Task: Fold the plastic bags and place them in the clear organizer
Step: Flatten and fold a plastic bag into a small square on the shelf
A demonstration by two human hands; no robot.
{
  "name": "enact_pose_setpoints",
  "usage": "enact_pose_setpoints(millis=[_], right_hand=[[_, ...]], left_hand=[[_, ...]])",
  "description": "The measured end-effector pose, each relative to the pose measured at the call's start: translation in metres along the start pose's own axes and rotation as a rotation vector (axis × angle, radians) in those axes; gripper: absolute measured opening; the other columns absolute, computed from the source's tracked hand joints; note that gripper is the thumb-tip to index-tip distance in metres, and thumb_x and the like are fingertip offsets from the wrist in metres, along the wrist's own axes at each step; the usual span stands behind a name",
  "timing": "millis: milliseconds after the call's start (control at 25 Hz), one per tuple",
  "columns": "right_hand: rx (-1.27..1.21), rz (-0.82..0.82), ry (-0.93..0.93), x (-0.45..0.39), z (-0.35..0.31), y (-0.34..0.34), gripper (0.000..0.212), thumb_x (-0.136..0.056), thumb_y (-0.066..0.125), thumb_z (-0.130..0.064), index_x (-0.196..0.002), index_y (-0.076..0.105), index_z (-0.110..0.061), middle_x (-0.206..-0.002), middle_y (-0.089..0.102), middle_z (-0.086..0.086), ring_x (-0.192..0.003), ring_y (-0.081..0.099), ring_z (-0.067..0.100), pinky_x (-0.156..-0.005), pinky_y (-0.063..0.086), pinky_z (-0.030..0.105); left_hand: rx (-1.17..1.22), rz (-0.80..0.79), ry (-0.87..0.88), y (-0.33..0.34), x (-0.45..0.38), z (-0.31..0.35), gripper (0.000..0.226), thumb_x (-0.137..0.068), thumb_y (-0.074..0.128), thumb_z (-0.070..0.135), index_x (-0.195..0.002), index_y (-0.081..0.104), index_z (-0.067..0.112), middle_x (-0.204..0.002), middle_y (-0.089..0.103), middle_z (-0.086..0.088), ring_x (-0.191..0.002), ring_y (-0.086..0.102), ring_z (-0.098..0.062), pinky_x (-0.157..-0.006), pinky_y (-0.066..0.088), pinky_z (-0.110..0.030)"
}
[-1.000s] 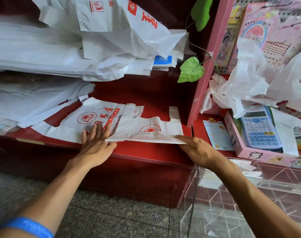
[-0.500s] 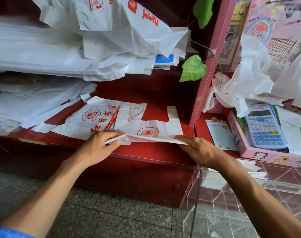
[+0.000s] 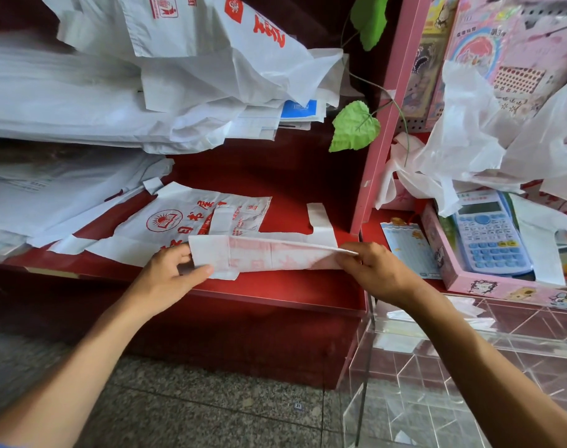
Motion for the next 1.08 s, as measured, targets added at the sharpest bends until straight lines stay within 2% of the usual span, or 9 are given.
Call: enact_pose_setpoints(millis=[120,240,280,440,600,720,880,1000,1080], right_hand=[[0.022,-0.023,0.015,-0.002,0.001,0.004,0.011,-0.090,0.068,-0.019,-0.083,0.068,-0.027,-0.069,0.062,-0.009,-0.062,0.055,0.009,-0.057,0.039,0.020],[0.003,0.082,0.095,-0.006,0.003,0.007,0.020,-0.092,0.064,-0.020,-0.072,0.060,-0.024,-0.064,0.057,-0.007,-0.056,0.049,0.006,-0.053,0.035,0.019],[-0.013,0.112,0.141,-0.008,0.004,0.008,0.018,-0.093,0.062,-0.023,-0.076,0.062,-0.019,-0.068,0.059,-0.005,-0.061,0.052,0.007,-0.055,0.038,0.022],[-0.053,0.189,0.240,-0.012,0.004,0.019,0.015,-0.091,0.061,-0.021,-0.102,0.066,-0.012,-0.088,0.068,0.002,-0.085,0.064,0.025,-0.069,0.049,0.035],[-0.095,0.199,0.315,-0.013,-0.004,0.023,0.044,-0.090,0.065,-0.025,-0.131,0.054,-0.016,-0.097,0.068,0.001,-0.091,0.063,0.022,-0.076,0.049,0.032],[-0.050,0.184,0.338,-0.015,-0.003,0.027,0.051,-0.089,0.065,-0.022,-0.137,0.048,-0.019,-0.091,0.067,0.000,-0.089,0.062,0.021,-0.074,0.045,0.031],[0.048,0.181,0.303,-0.017,-0.006,0.031,0.040,-0.090,0.061,-0.020,-0.130,0.057,-0.022,-0.090,0.065,-0.003,-0.092,0.064,0.024,-0.078,0.049,0.033],[0.157,0.169,0.275,-0.015,-0.004,0.035,0.033,-0.089,0.060,-0.020,-0.123,0.064,-0.019,-0.105,0.067,0.005,-0.100,0.063,0.030,-0.084,0.051,0.037],[0.251,0.210,0.231,-0.013,-0.005,0.038,0.033,-0.088,0.060,-0.019,-0.121,0.065,-0.018,-0.113,0.062,0.008,-0.103,0.059,0.033,-0.084,0.049,0.040]], left_hand=[[-0.101,0.018,-0.005,-0.001,-0.002,-0.002,0.022,-0.088,0.072,0.018,-0.091,0.066,0.039,-0.093,0.072,0.013,-0.094,0.067,-0.006,-0.084,0.051,-0.032],[-0.037,0.041,-0.035,-0.001,-0.004,0.000,0.021,-0.089,0.070,0.017,-0.088,0.068,0.037,-0.088,0.073,0.020,-0.094,0.065,-0.001,-0.080,0.048,-0.024],[-0.018,0.042,-0.044,-0.001,-0.004,0.000,0.022,-0.090,0.069,0.016,-0.089,0.068,0.037,-0.086,0.073,0.023,-0.093,0.065,0.001,-0.078,0.047,-0.021],[-0.038,0.077,-0.079,-0.001,-0.006,-0.001,0.017,-0.092,0.066,0.017,-0.106,0.069,0.026,-0.089,0.073,0.011,-0.094,0.066,-0.009,-0.080,0.045,-0.030],[-0.028,0.145,-0.093,0.003,-0.006,0.000,0.042,-0.090,0.069,0.016,-0.129,0.057,0.027,-0.091,0.073,0.007,-0.100,0.062,-0.011,-0.089,0.041,-0.032],[-0.102,0.145,-0.071,0.005,-0.007,0.001,0.032,-0.089,0.070,0.017,-0.118,0.062,0.028,-0.088,0.072,0.005,-0.095,0.063,-0.013,-0.085,0.044,-0.031],[-0.206,0.181,-0.053,0.007,-0.007,0.004,0.031,-0.085,0.074,0.019,-0.113,0.066,0.029,-0.081,0.069,0.009,-0.080,0.065,-0.010,-0.085,0.054,-0.038],[-0.264,0.182,-0.030,0.009,-0.008,0.005,0.019,-0.083,0.075,0.017,-0.098,0.071,0.029,-0.077,0.065,0.012,-0.076,0.062,-0.009,-0.084,0.054,-0.040],[-0.402,0.191,0.026,0.010,-0.008,0.006,0.014,-0.084,0.074,0.017,-0.092,0.073,0.028,-0.086,0.061,0.009,-0.086,0.060,-0.016,-0.084,0.051,-0.041]])
Point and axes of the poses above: each hand's wrist, its own x-axis away from the middle knuckle, its own y-axis out of the palm, z = x × y, the point moved 1 cm from there along -x, towards the middle knuckle
